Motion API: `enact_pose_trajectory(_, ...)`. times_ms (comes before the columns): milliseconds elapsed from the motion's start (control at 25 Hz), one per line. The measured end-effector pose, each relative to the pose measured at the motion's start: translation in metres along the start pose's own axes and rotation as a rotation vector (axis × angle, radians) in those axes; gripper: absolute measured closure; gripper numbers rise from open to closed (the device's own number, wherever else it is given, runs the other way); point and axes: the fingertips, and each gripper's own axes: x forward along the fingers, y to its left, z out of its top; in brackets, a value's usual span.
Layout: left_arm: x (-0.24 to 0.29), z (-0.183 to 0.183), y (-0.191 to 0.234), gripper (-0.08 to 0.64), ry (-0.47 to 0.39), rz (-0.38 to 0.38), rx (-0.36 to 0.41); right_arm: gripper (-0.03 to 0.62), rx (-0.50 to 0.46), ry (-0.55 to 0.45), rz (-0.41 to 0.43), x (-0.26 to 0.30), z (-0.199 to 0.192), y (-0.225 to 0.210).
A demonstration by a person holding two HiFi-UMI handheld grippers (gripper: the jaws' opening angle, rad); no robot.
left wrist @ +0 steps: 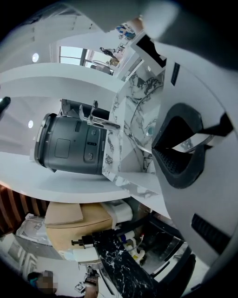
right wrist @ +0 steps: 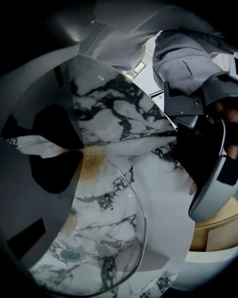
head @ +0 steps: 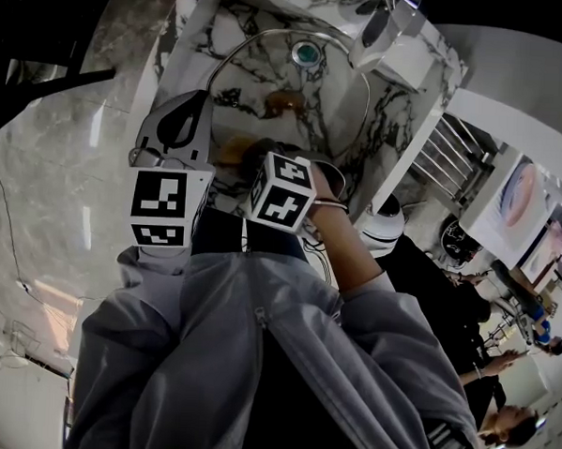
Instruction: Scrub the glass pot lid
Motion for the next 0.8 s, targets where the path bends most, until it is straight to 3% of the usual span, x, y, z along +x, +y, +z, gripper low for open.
enact_pose_trajectory(200,0.032,-0.018,0.005,0.546,0.206,-0.031,-0.060,0.551,-0.002,-0.004,-0.005,0.000,-0.001,-0.001)
enact_pose_trajectory(360,0.053,-0.025,0.004,0.419,0.268,-0.056,-0.098,0.551,-0.003,0.002,0.001,0.000,-0.003,0.001)
enact_pose_trajectory(520,0.069,-0.045,0.007,0.357,0.358,-0.022,-0.101,0.551,-0.004,0.009,0.004,0.000,-0.008,0.002)
enact_pose_trajectory(640,0.077,-0.057,0.008,0.357,0.420,-0.032,-0.098,0.551,-0.004,0.006,0.011,0.000,-0.009,0.003)
enact_pose_trajectory(800,0.081,-0.065,0.004,0.405,0.463,-0.102,-0.188,0.551,0.002,-0.011,0.015,-0.001,-0.010,0.002)
